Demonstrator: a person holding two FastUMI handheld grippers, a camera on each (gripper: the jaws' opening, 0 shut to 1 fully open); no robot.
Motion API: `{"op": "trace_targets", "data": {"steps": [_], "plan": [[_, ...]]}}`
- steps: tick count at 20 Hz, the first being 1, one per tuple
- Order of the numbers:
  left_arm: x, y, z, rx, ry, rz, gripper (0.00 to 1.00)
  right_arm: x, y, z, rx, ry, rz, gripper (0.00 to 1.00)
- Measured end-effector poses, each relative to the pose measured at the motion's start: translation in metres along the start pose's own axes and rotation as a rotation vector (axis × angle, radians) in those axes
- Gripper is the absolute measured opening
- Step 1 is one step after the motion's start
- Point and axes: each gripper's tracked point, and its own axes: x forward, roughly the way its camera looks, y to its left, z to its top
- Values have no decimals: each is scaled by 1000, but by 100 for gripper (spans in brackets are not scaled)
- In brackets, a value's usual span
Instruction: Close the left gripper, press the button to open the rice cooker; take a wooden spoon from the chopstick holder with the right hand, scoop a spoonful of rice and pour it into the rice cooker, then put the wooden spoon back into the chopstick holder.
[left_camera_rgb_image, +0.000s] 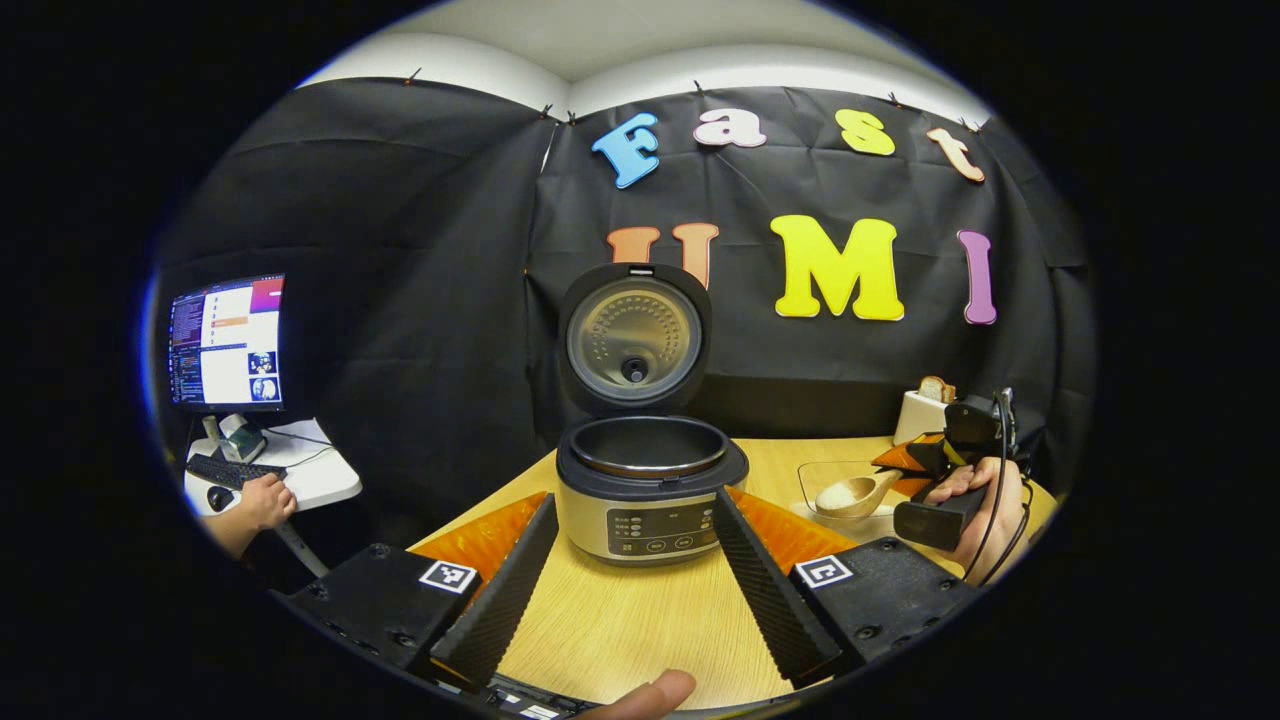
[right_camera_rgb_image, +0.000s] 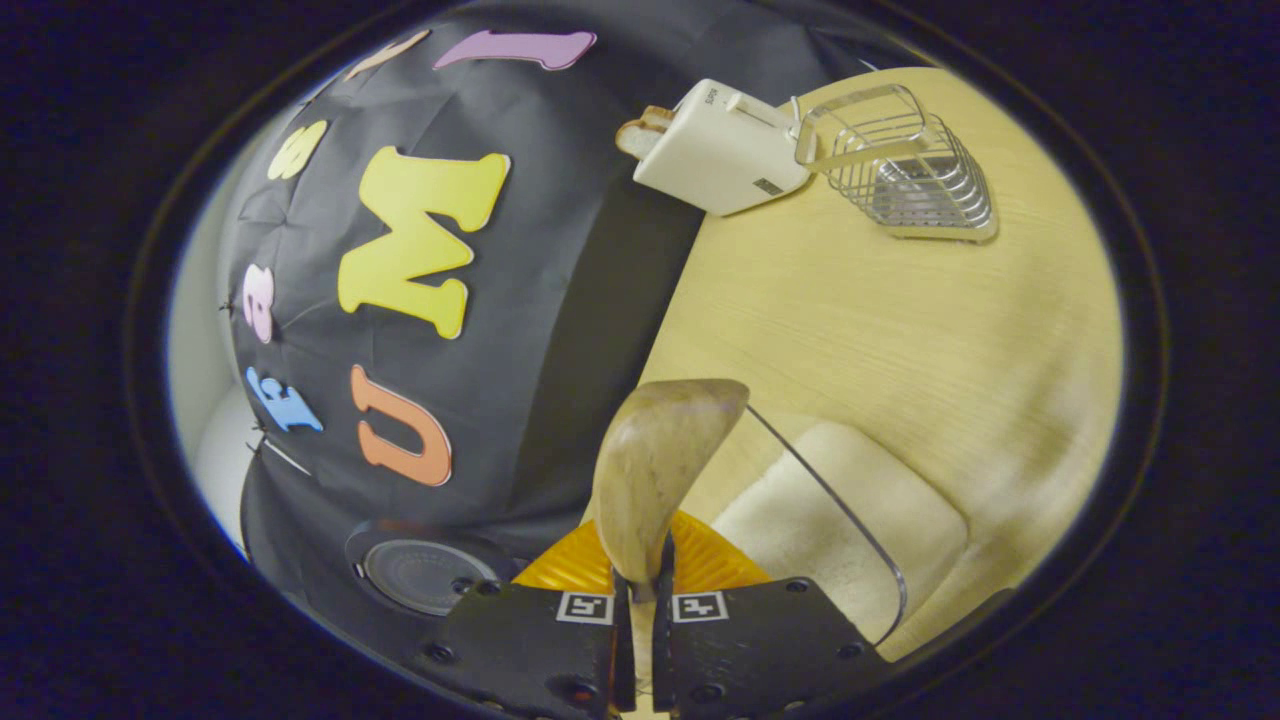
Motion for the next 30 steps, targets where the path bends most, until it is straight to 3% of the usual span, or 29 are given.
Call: {"op": "trace_targets", "data": {"steps": [13, 20, 23, 30], "plan": [[0, 19, -2, 9, -3, 6, 99, -40, 84, 15, 104, -3, 145, 7], [-1, 49, -7, 48, 8, 70, 99, -26, 119, -12, 125, 49, 168, 6], [-3, 53, -6, 35, 0, 58, 99, -21, 138, -29, 128, 71, 182, 7], [-2, 76, -8, 1, 8, 92, 99, 3, 176, -71, 20, 103, 196, 7]]}}
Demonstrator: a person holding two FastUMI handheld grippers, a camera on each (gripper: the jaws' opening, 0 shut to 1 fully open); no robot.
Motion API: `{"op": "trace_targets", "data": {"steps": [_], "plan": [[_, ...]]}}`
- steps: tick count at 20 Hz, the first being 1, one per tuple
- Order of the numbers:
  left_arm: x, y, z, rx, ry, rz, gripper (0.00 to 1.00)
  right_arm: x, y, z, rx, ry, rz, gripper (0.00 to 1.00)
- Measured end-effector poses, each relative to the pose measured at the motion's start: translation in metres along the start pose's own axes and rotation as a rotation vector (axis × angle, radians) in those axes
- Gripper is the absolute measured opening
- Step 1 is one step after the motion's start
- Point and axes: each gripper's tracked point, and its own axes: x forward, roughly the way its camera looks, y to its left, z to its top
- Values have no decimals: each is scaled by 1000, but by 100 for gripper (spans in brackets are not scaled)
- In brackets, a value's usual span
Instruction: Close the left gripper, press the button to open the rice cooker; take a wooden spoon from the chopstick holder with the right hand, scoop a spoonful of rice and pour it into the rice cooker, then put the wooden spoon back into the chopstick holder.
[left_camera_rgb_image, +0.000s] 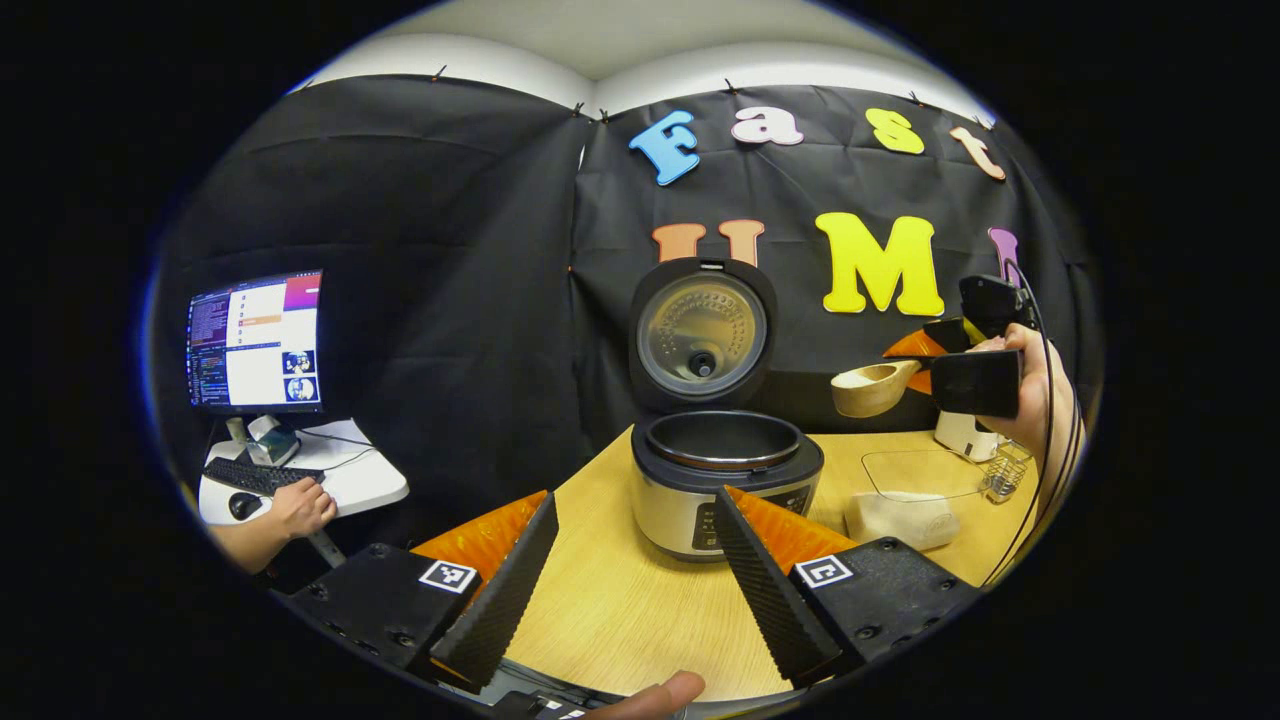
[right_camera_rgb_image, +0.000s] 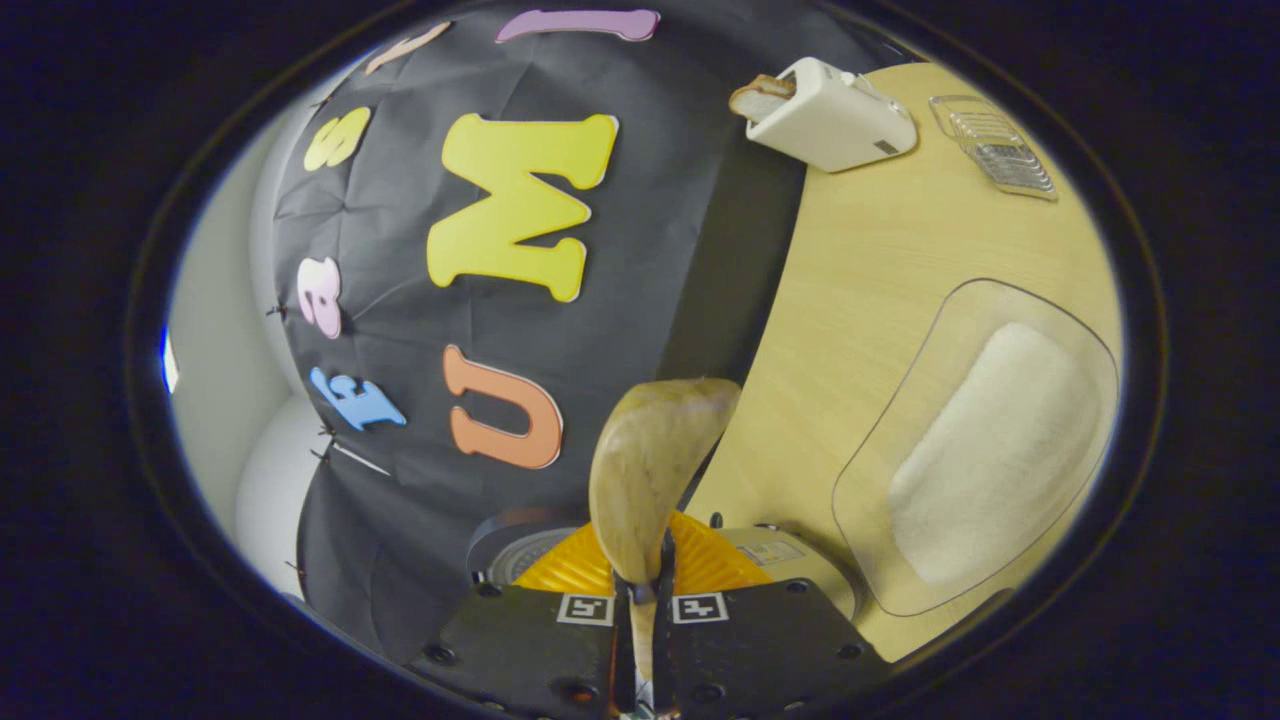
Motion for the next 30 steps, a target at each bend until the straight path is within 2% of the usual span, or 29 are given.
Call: {"op": "trace_targets", "data": {"steps": [5, 8, 10, 13, 19, 25, 28, 30], "plan": [[-1, 12, 3, -21, -12, 20, 99, 35, 9, -34, -48, 40, -20, 7], [-1, 20, 0, -37, 3, 56, 100, 59, 9, -61, -113, 72, -41, 7], [3, 14, 0, -27, 6, 41, 99, 72, 8, -76, -178, 83, -54, 6], [5, 12, -4, -15, 15, 35, 99, 85, 16, -92, -303, 93, -58, 6], [8, 14, -8, 15, 26, 46, 100, 87, 49, -110, -626, 38, -41, 6], [6, 20, -4, 5, 4, 51, 99, 91, 61, -115, -819, 14, -50, 6], [6, 17, -8, 2, 15, 37, 99, 94, 62, -113, -962, -5, -55, 6], [8, 17, -9, 4, 22, 34, 99, 96, 70, -116, -1061, -16, -31, 6]]}}
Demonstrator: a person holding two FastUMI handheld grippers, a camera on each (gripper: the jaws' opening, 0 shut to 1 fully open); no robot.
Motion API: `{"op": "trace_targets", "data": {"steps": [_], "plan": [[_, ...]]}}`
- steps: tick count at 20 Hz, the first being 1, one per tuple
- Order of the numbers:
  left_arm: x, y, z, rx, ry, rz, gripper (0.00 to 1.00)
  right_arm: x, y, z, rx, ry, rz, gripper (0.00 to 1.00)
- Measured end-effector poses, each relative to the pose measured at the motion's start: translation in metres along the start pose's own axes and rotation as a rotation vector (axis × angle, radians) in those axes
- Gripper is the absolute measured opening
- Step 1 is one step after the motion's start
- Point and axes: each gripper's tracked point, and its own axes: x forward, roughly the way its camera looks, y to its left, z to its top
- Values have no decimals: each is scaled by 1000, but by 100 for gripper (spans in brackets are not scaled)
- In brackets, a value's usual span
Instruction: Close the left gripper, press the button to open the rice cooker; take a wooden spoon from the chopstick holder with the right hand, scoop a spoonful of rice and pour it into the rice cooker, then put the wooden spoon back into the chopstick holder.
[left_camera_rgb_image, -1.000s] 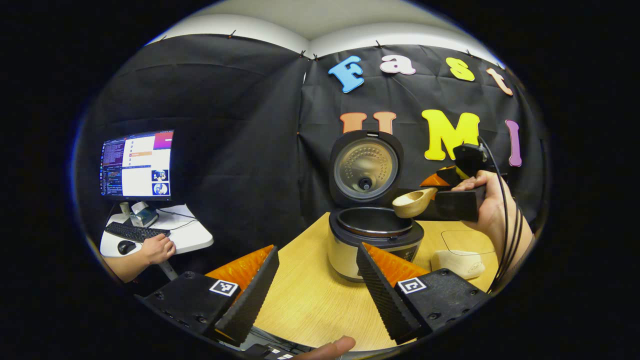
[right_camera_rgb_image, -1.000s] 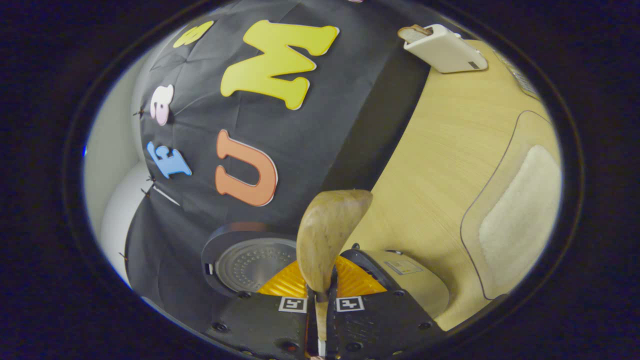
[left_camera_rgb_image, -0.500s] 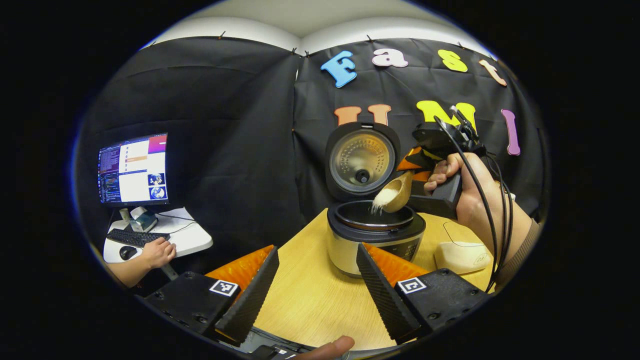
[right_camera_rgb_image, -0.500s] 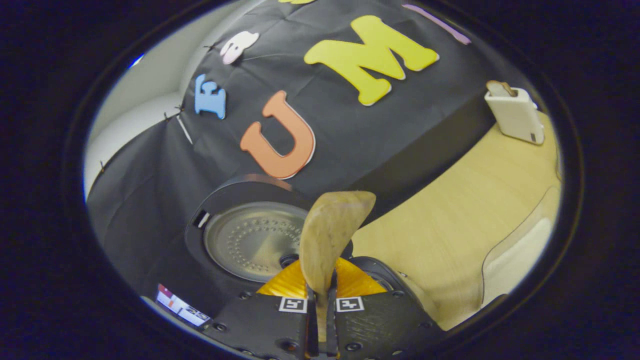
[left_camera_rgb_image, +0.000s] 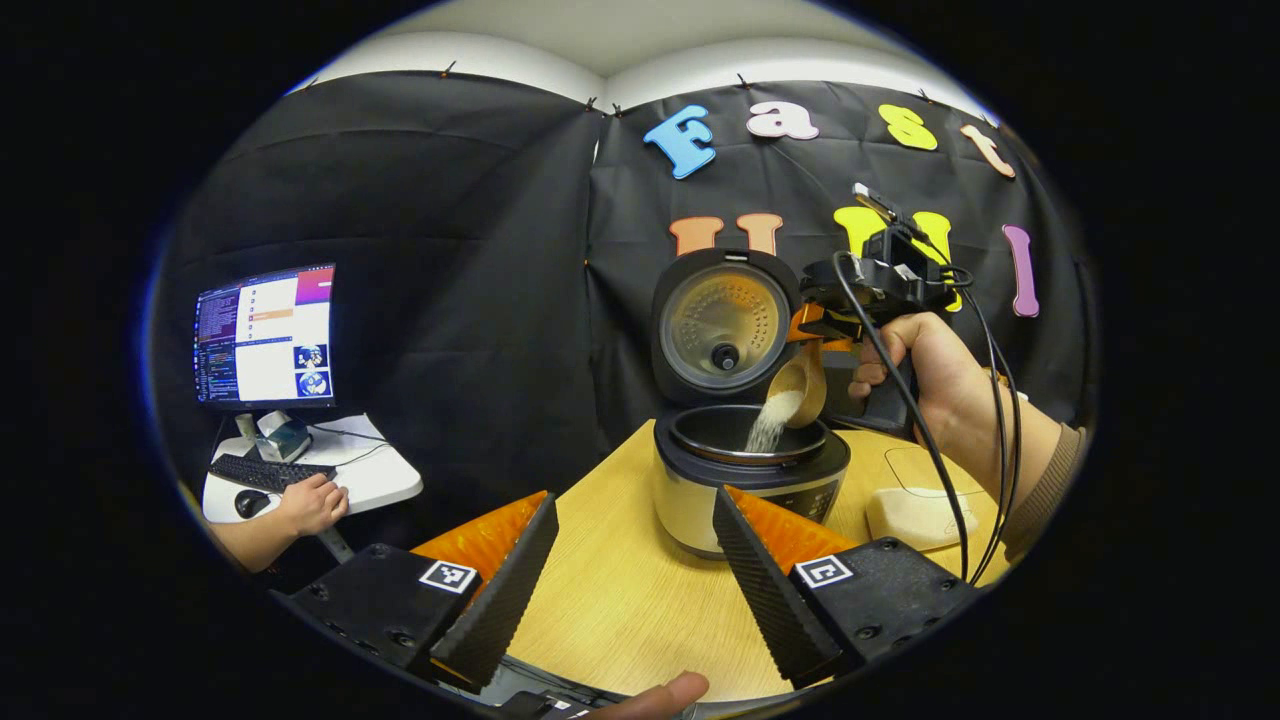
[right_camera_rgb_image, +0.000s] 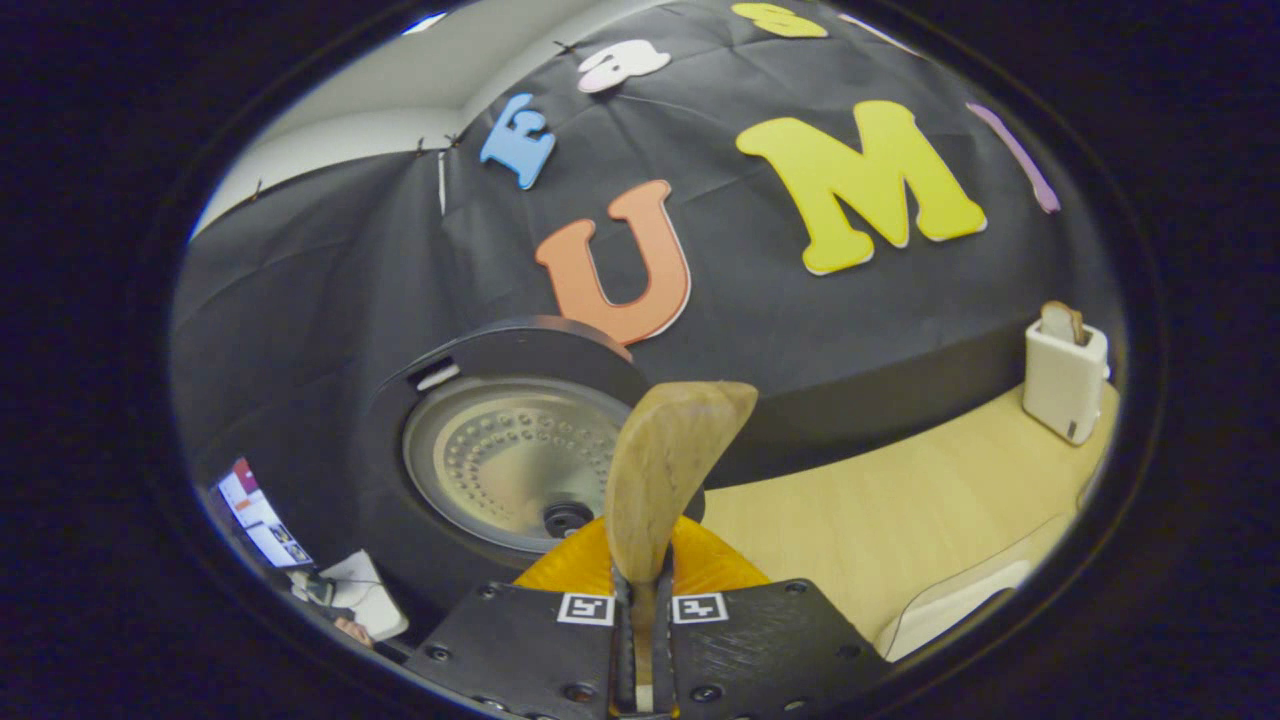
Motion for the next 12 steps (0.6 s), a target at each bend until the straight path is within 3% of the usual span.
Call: {"op": "trace_targets", "data": {"steps": [5, 12], "plan": [[0, 1, 0, 5, 3, 0, 99, -1, 22, 1, -213, -34, 38, 5], [0, 6, -1, 1, 8, 9, 99, -7, 36, 10, -550, -126, -17, 6]]}}
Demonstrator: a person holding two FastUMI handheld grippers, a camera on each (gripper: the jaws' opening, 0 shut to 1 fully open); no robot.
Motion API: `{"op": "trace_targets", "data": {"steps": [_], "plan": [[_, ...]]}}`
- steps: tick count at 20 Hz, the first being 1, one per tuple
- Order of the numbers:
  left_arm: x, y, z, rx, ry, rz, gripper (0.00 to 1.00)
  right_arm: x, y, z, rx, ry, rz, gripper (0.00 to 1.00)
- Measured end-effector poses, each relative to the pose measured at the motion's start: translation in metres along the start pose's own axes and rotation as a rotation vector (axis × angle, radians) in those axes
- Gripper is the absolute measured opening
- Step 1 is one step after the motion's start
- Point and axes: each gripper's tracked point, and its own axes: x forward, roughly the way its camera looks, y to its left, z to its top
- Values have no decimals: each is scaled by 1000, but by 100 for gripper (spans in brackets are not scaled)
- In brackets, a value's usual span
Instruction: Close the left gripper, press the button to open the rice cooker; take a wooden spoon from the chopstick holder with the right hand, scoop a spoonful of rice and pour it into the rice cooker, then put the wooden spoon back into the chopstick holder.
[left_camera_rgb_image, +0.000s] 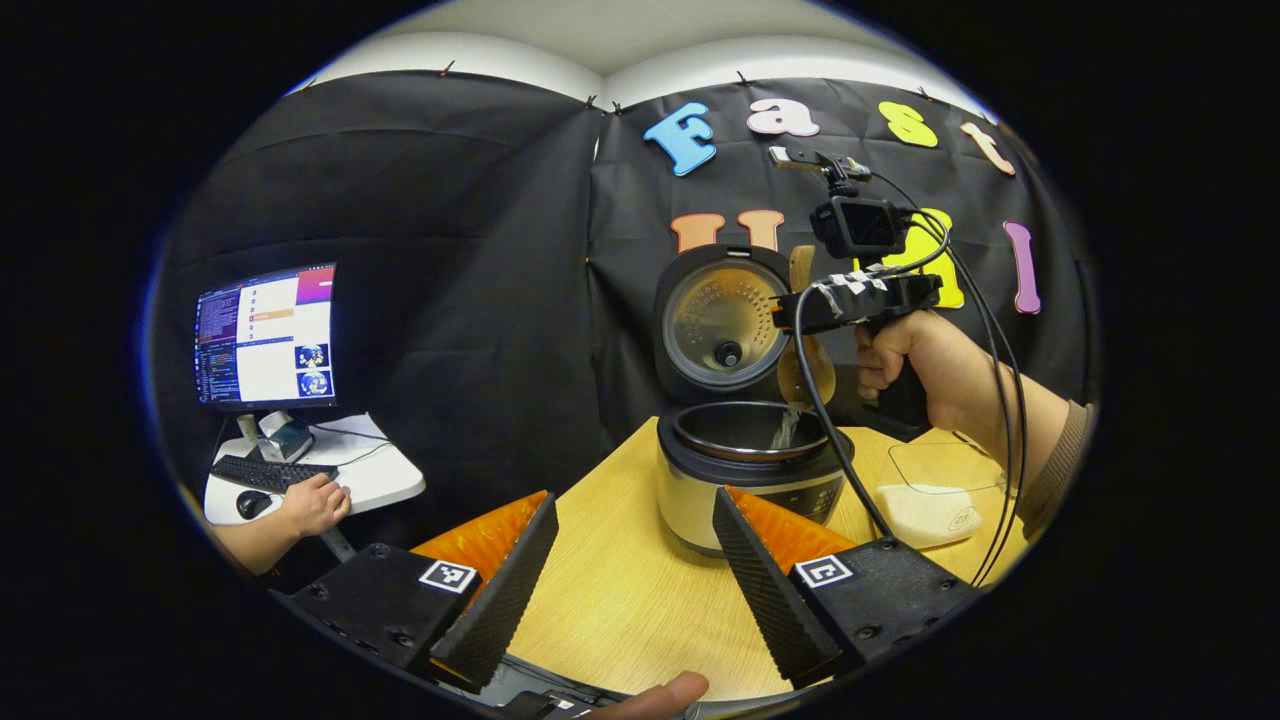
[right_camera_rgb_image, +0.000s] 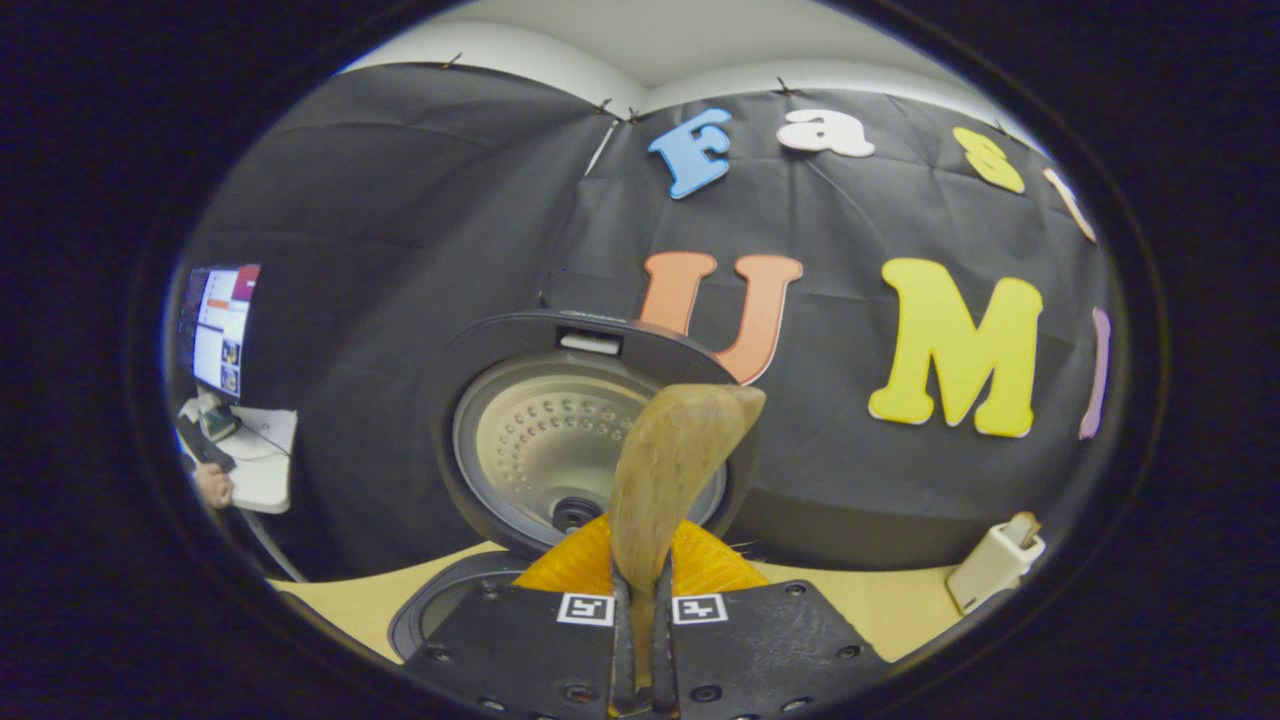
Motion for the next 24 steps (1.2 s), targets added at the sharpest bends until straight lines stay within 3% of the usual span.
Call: {"op": "trace_targets", "data": {"steps": [6, 12, 16, 24], "plan": [[1, -6, -1, -2, 7, -11, 99, -9, 16, 5, -189, -40, 37, 7], [-1, -17, 4, 26, -8, -30, 99, -23, 3, 13, -202, -56, 14, 6], [1, -19, -1, 20, 12, -28, 99, -38, -41, 13, -179, -55, -45, 7], [0, -32, -2, 42, 20, -38, 100, -85, -175, -2, -169, -23, -212, 10]]}}
